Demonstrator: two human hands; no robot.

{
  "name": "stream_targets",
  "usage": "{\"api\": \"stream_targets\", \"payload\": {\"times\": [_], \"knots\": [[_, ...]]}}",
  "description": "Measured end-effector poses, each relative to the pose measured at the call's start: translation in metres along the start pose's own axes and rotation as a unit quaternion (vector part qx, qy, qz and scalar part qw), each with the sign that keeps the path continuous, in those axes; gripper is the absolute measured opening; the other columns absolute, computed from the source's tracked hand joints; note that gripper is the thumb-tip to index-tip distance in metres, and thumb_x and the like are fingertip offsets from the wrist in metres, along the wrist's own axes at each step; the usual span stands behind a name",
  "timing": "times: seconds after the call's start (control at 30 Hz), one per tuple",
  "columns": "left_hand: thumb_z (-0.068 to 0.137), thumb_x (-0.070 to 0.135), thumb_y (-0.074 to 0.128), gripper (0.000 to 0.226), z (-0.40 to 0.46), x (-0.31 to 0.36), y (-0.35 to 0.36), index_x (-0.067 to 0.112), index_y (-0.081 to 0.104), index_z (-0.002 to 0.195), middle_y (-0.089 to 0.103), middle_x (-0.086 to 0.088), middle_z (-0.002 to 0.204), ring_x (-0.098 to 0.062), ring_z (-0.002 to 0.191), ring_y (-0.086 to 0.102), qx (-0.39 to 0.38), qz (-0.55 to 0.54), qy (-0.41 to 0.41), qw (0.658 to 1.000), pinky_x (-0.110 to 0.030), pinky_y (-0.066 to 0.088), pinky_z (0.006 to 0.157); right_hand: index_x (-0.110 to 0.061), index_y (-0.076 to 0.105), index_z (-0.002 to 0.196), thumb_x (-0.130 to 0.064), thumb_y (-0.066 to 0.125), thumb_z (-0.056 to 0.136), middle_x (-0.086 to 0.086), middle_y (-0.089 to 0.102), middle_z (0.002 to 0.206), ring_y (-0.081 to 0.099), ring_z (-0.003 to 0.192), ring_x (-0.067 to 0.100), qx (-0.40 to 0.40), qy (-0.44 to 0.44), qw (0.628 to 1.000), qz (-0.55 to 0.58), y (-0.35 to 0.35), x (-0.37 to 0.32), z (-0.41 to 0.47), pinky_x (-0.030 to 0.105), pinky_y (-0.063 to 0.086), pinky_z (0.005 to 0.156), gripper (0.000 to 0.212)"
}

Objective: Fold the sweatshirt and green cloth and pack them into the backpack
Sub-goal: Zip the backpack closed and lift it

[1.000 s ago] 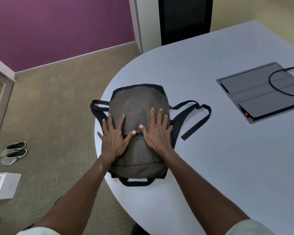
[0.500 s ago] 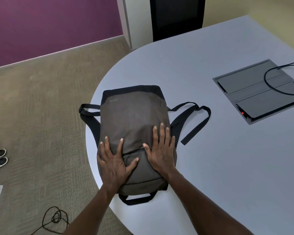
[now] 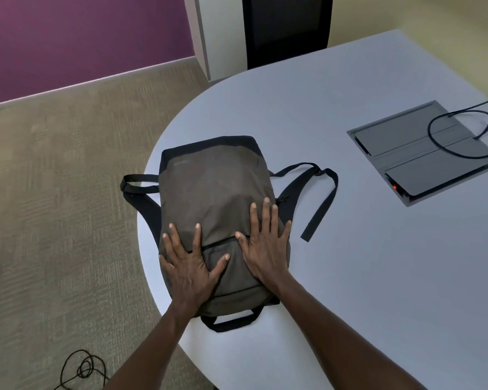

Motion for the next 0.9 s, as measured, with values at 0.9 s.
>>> {"api": "stream_targets", "payload": {"times": [0.9], "knots": [[0.091, 0.063, 0.045, 0.087, 0.03, -0.075, -0.045, 0.003, 0.023, 0.151, 0.026, -0.023, 0.156, -0.039, 0.144, 0.026, 0.053, -0.327, -0.208, 0.92, -0.049, 0.024, 0.116, -0.01, 0.052, 0.127, -0.034, 0.054, 0.096, 0.012, 0.054, 0.13, 0.047, 0.123, 0.029, 0.141, 0.169, 0.945, 0.241, -0.066, 0.047, 0.006, 0.031, 0.033, 0.104, 0.039]]}}
Point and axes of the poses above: each hand's wrist, its own z-axis towards the middle knuckle, its own y-axis out of the palm, x = y × z, the point moved 9 cm from there along z, towards the middle knuckle
